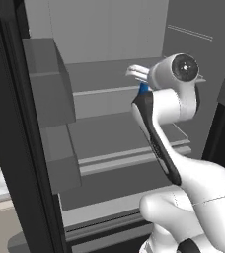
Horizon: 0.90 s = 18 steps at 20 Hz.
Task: Open the fridge, grab two sodas, and place both sodas inside the bowl with ice on the dining counter.
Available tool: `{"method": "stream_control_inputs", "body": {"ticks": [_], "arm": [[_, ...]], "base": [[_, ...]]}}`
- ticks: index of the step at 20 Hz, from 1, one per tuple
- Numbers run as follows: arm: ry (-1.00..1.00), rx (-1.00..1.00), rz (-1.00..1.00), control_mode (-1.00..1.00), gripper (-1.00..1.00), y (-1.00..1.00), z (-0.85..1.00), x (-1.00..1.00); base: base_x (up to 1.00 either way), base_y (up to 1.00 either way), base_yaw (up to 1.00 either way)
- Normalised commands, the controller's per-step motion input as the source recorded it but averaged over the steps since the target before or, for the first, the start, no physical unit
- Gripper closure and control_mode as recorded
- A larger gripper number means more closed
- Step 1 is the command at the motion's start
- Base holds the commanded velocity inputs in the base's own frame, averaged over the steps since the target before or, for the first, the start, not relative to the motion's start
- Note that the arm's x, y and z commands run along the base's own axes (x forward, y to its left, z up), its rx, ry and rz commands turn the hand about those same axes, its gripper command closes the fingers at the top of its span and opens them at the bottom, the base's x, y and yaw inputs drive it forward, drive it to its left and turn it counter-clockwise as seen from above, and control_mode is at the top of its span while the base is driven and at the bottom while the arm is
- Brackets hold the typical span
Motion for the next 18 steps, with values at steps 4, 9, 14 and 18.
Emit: {"method": "stream_control_inputs", "body": {"ticks": [4,9,14,18], "arm": [[0.23,0.13,-0.02,-1.0,1.0,0.0,-0.08,-0.8],[0.11,0.04,0.0,-1.0,1.0,0.0,-0.3,-0.96],[-0.04,-0.04,0.0,-1.0,1.0,-0.02,-0.03,-1.0],[-0.06,-0.02,0.0,-1.0,1.0,-0.16,0.0,-0.97]], "base": [[0.0,0.0,0.0],[0.0,0.0,0.0],[0.0,0.0,0.0],[0.0,0.0,0.0]]}}
